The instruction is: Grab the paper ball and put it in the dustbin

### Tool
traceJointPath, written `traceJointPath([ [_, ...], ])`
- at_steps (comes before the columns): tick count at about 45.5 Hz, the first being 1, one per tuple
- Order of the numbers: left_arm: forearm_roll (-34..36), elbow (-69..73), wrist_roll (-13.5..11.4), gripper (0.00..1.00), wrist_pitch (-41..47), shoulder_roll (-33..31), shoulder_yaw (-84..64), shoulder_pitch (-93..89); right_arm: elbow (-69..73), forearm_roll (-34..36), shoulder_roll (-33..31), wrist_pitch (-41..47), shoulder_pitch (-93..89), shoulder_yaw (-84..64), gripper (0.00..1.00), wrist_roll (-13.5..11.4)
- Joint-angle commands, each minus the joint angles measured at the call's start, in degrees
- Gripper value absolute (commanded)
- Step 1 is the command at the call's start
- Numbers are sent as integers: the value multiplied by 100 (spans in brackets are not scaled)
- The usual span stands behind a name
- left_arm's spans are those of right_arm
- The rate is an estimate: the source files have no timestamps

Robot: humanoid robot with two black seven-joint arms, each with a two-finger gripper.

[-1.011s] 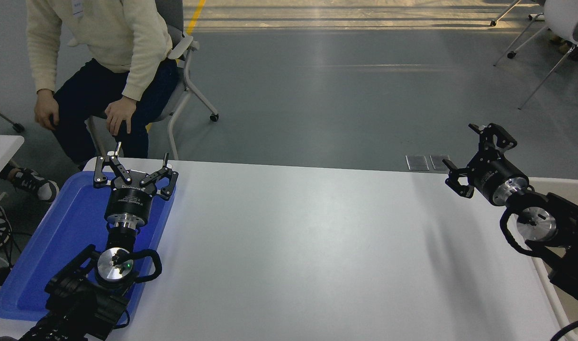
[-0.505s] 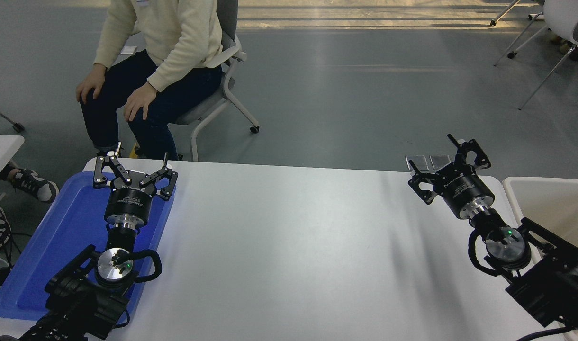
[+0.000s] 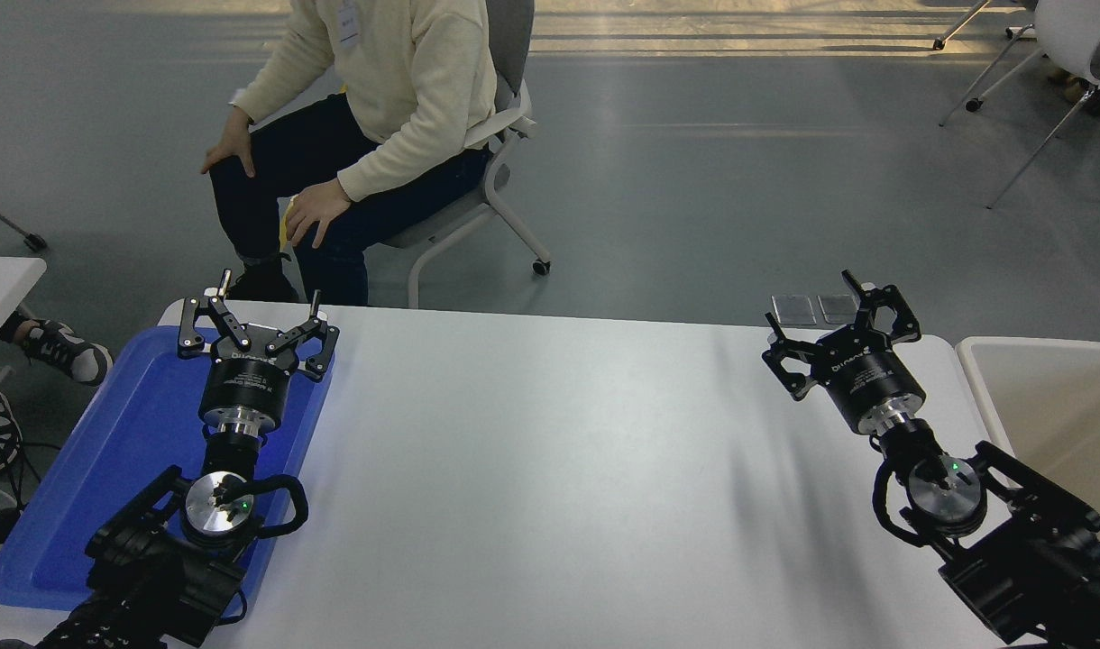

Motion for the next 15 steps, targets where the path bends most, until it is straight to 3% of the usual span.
traceJointPath([
  [1,0,0,0,100,0,0,0,0,-24,3,61,64,-109,52,100,-1],
  [15,0,0,0,100,0,0,0,0,-33,-6,26,108,-197,78,100,-1],
])
